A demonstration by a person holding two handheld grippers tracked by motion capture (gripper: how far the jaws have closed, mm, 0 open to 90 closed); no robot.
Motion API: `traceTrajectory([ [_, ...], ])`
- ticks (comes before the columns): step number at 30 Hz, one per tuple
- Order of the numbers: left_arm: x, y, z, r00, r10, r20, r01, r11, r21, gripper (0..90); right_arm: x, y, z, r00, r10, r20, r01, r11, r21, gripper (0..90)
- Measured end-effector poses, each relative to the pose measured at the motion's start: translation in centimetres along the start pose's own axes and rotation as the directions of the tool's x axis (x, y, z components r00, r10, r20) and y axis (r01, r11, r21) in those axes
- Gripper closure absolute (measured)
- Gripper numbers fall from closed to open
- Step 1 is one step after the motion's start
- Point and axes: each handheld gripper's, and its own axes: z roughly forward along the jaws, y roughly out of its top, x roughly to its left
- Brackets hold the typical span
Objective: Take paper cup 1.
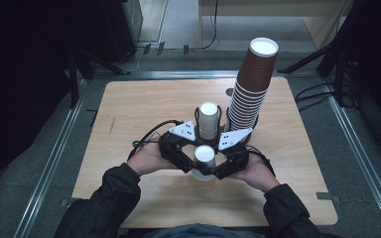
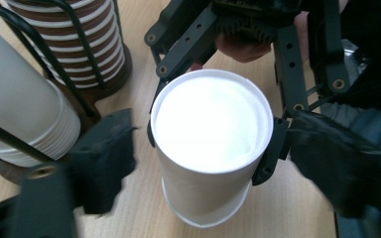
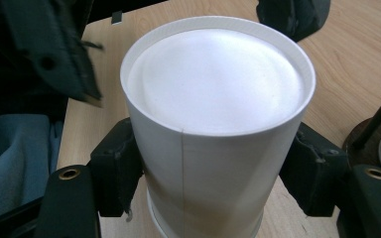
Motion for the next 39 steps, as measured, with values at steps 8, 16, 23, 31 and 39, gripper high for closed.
traceTrajectory([
  [8,0.5,-0.4,-0.3,0.9969,-0.077,0.017,0.077,0.9967,-0.022,12.2,-0.5,-0.3,-0.8,0.9997,0.005,0.023,-0.004,1.0,-0.016,31.2],
  [16,1.0,-1.4,-0.8,0.9901,-0.13,0.053,0.132,0.9902,-0.044,5.7,-1.0,-0.9,-2.2,0.9988,0.025,0.041,-0.023,0.998,-0.062,31.4],
  [23,1.1,-2.7,-0.7,0.9877,-0.151,0.039,0.153,0.9876,-0.035,0.0,-1.1,-0.9,-2.8,0.9985,0.021,0.05,-0.016,0.995,-0.099,31.6],
  [31,1.2,-3.9,-0.5,0.9805,-0.196,0.011,0.196,0.9802,-0.024,0.0,-0.9,-0.9,-2.8,0.9989,0.018,0.043,-0.013,0.993,-0.115,31.6],
  [39,1.5,-4.0,-0.2,0.9828,-0.184,-0.007,0.184,0.9824,-0.032,0.0,-1.0,-0.9,-2.8,0.9985,0.048,0.026,-0.043,0.987,-0.153,31.6],
])
